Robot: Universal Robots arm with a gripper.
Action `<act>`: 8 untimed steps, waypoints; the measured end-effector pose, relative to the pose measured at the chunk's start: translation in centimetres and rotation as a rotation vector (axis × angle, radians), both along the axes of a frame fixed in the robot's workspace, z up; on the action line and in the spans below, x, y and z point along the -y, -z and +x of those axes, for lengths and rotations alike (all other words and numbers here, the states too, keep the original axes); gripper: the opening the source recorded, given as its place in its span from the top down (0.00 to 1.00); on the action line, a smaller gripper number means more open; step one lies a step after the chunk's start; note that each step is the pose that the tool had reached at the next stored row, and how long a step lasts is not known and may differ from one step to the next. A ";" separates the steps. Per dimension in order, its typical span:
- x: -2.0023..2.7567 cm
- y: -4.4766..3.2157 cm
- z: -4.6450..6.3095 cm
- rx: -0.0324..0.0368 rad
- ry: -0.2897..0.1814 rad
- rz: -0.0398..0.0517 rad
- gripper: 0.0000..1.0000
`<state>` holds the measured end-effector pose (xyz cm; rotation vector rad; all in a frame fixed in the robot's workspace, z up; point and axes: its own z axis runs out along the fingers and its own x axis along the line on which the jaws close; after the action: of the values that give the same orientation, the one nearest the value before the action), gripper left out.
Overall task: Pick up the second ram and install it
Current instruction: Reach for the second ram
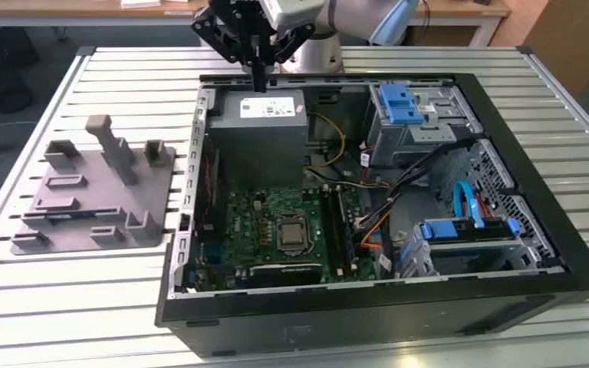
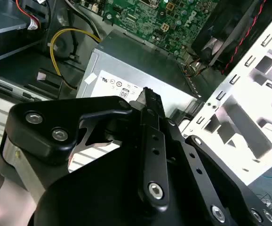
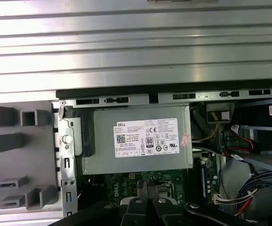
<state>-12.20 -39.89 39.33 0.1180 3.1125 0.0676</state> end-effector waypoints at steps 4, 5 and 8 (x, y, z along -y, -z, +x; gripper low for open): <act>0.00 0.00 0.0 0.0000 0.000 0.0000 0.89; 0.00 0.00 -0.1 0.0000 0.000 -0.0001 0.89; 0.00 0.00 -1.2 0.0006 0.000 0.0000 0.89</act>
<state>-13.37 -39.89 39.33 0.1179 3.1119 0.0676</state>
